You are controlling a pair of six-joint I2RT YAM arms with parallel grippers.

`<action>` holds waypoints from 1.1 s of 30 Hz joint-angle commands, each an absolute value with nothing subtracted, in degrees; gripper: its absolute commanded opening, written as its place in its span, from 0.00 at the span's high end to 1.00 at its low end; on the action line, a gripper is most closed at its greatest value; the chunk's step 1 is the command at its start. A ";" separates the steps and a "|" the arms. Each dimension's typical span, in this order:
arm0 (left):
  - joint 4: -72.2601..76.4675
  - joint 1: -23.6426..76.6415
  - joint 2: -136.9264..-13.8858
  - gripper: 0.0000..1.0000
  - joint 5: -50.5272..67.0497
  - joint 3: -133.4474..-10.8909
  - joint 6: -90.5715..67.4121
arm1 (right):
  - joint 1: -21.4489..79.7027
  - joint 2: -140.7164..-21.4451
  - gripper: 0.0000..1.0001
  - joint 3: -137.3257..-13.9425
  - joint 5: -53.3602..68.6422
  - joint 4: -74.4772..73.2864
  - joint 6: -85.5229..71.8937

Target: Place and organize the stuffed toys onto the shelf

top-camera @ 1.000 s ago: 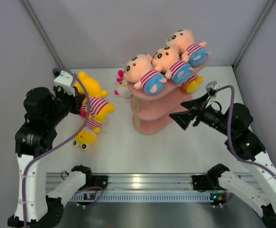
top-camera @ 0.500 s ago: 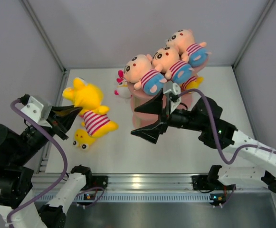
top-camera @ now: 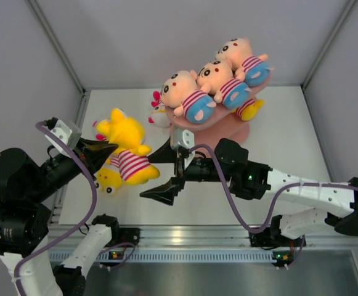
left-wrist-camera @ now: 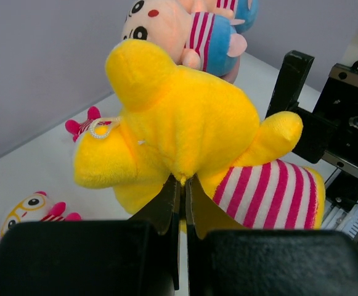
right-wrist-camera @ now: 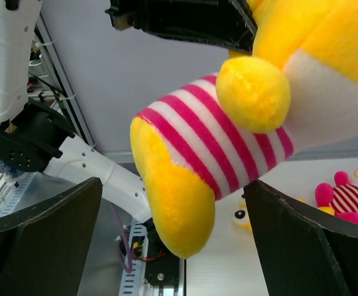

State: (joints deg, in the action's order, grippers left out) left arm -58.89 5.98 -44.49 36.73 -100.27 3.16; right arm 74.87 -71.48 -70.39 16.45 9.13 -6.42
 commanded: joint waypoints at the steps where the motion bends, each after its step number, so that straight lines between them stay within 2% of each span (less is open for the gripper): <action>1: -58.01 5.62 -43.77 1.00 38.84 -98.79 3.69 | 75.59 -71.63 0.03 -74.09 15.39 14.06 -5.53; 2: -57.92 5.62 -43.68 1.00 39.28 -98.62 3.69 | 75.67 -71.80 0.06 -74.18 15.03 14.24 -5.71; 5: -57.92 5.62 -43.60 1.00 39.29 -98.44 3.78 | 75.67 -72.24 0.32 -74.36 14.42 13.89 -6.24; 6: -57.92 5.62 -43.51 1.00 39.20 -98.35 3.87 | 75.59 -72.33 0.44 -74.53 14.15 13.19 -6.33; 7: -57.92 5.62 -43.42 1.00 39.03 -98.09 4.04 | 75.59 -72.33 0.68 -75.05 13.45 12.14 -6.24; 9: -58.18 5.62 -43.07 1.00 37.98 -97.56 4.57 | 75.59 -71.72 0.89 -75.41 12.22 8.90 -5.98; 10: -58.79 5.62 -42.81 0.96 37.53 -96.60 5.53 | 75.59 -71.20 1.00 -74.98 10.91 7.92 -5.28; 11: -58.97 5.62 -42.63 0.79 37.01 -96.07 6.06 | 75.67 -70.76 1.00 -74.80 10.38 6.69 -4.84; 13: -59.59 5.71 -42.01 0.65 34.29 -94.32 7.47 | 75.67 -69.18 1.00 -74.10 8.97 1.43 -2.74; 14: -59.85 5.71 -41.75 0.54 33.15 -93.78 7.91 | 75.67 -68.82 1.00 -74.09 8.88 -1.64 -1.77; 15: -60.11 5.71 -41.23 0.34 32.00 -93.17 8.43 | 75.67 -68.38 1.00 -74.44 8.79 -4.28 -0.54; 18: -60.12 5.71 -40.00 0.14 25.51 -90.97 9.14 | 75.94 -67.51 1.00 -74.27 6.78 -14.39 3.94; 22: -60.21 5.71 -38.85 0.08 17.50 -87.81 9.84 | 79.18 -65.83 1.00 -72.95 2.12 -25.21 7.29; 26: -60.20 5.71 -38.14 0.06 13.63 -85.70 10.28 | 81.47 -65.82 1.00 -73.03 -2.71 -38.88 8.52; 29: -60.12 5.62 -37.97 0.06 13.54 -84.64 10.46 | 82.18 -68.36 1.00 -74.79 -9.91 -47.17 7.83; 33: -60.12 5.62 -38.06 0.06 13.62 -84.29 10.55 | 82.18 -73.47 1.00 -77.43 -26.04 -64.02 5.55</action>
